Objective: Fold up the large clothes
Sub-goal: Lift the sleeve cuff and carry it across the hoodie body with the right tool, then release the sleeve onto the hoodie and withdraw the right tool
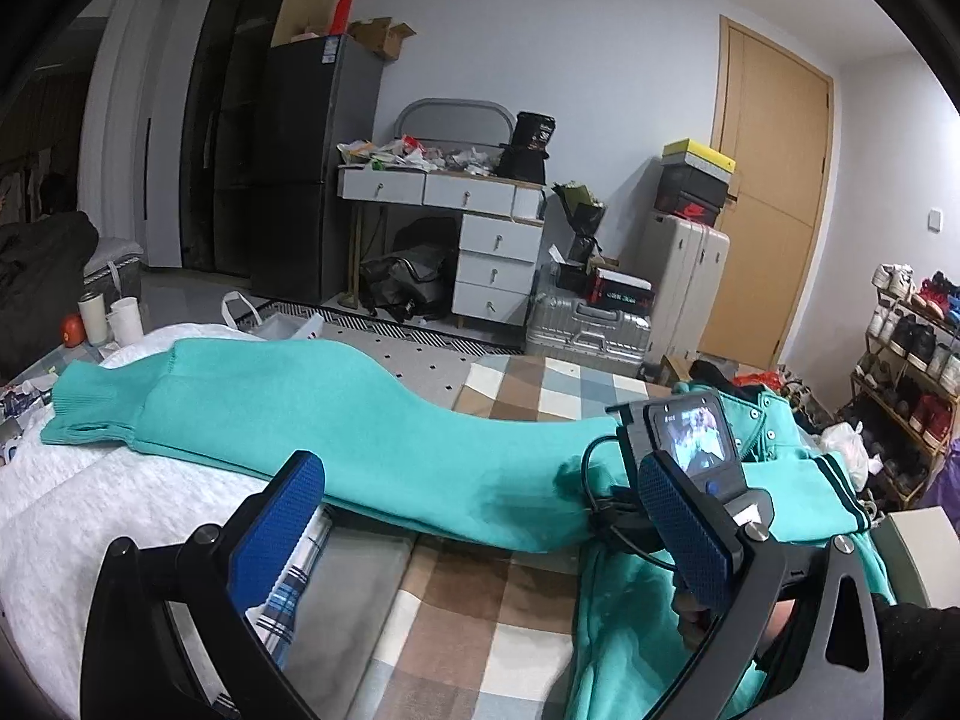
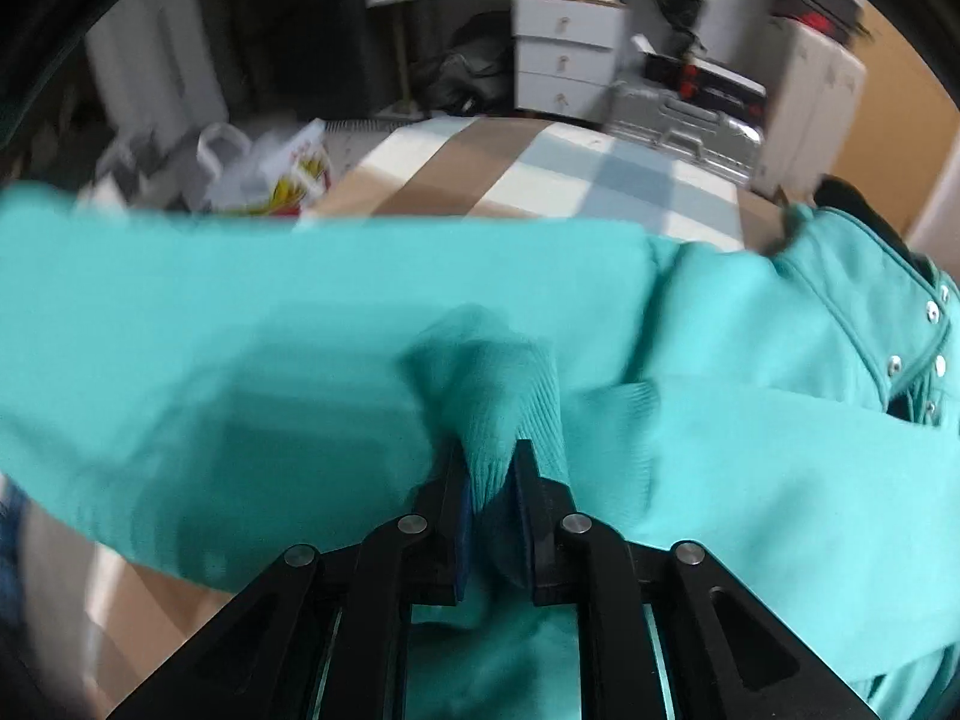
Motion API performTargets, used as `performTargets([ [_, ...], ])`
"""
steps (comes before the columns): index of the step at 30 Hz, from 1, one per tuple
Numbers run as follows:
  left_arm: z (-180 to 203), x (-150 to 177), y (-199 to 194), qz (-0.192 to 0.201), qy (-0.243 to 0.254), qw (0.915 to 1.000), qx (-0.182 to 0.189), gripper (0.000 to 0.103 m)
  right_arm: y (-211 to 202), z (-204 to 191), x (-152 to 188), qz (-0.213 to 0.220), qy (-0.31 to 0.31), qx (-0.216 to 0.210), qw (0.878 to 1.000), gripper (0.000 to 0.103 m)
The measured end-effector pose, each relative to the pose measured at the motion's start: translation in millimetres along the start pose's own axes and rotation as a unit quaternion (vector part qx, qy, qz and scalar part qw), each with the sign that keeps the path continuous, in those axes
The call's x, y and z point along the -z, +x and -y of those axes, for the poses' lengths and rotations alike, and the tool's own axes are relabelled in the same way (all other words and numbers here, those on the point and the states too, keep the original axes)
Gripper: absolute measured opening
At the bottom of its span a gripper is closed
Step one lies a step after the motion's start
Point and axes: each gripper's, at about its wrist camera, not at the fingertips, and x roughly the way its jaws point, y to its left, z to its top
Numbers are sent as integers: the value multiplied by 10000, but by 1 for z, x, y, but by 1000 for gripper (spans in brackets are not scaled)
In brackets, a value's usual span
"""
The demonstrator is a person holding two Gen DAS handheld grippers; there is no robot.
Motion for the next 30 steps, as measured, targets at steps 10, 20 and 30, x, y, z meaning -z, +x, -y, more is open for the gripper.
performTargets([
  [10, 1, 5, 1, -151, 24, 9998, 106, 102, -88, 115, 14, 663, 358, -15, 9972, 74],
  [20, 34, 15, 6, -301, 387, 9988, 49, 102, -56, 358, 94, -753, 2013, 1665, 9623, 52],
  [30, 74, 29, 24, -549, 1095, 9924, -75, 102, -61, 394, 105, -235, 2303, 1149, 9660, 41],
])
